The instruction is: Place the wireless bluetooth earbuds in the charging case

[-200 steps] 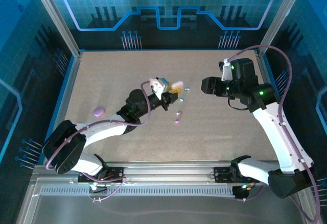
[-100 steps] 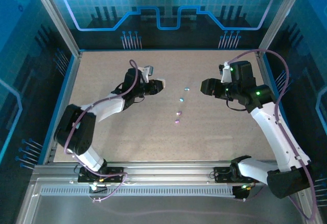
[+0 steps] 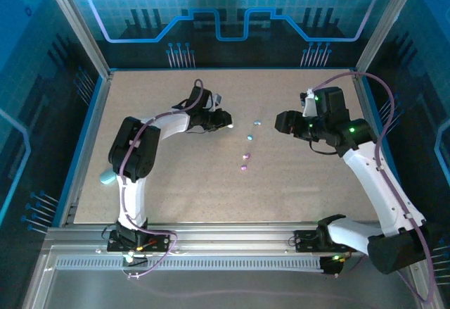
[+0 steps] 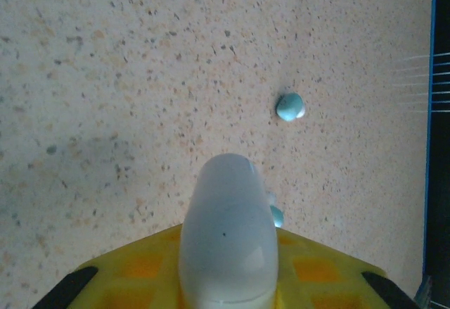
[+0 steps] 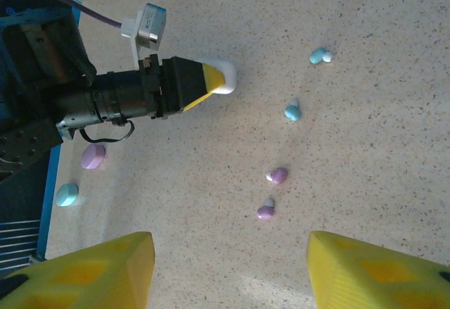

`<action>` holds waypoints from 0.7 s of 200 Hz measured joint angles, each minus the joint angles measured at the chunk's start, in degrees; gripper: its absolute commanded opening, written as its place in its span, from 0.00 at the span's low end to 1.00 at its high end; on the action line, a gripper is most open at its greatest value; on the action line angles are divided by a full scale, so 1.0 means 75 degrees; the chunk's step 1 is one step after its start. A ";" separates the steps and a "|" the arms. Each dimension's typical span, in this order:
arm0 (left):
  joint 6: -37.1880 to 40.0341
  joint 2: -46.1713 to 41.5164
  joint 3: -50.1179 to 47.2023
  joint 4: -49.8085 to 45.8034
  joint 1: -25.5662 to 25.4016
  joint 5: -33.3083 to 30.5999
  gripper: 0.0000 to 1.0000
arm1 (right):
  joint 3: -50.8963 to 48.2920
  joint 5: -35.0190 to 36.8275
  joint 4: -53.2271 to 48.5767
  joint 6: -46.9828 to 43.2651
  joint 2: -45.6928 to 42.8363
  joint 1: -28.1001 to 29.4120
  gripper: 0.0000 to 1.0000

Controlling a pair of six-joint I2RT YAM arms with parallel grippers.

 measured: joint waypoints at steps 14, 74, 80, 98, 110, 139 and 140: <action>-0.0003 0.0198 0.0204 -0.0117 0.0026 0.0012 0.26 | -0.0044 0.0000 0.0000 0.0050 -0.0038 0.0000 0.60; -0.0067 0.0851 0.0600 -0.0440 0.0143 0.0195 0.27 | -0.0052 -0.0006 0.0006 0.0233 -0.0050 0.0000 0.61; -0.0082 0.0866 0.0600 -0.0455 0.0160 0.0195 0.27 | -0.0052 -0.0006 0.0006 0.0248 -0.0047 0.0000 0.61; -0.0102 0.0901 0.0600 -0.0504 0.0189 0.0195 0.30 | -0.0052 -0.0006 0.0006 0.0254 -0.0044 0.0000 0.61; -0.0119 0.0906 0.0600 -0.0513 0.0198 0.0195 0.32 | -0.0052 -0.0006 0.0006 0.0254 -0.0044 0.0000 0.61; -0.0015 0.0976 0.0731 -0.0790 0.0219 0.0152 0.38 | -0.0052 -0.0006 0.0009 0.0254 -0.0009 0.0000 0.61; 0.0003 0.0979 0.0737 -0.0801 0.0219 0.0143 0.38 | -0.0052 -0.0006 0.0009 0.0254 -0.0006 0.0000 0.61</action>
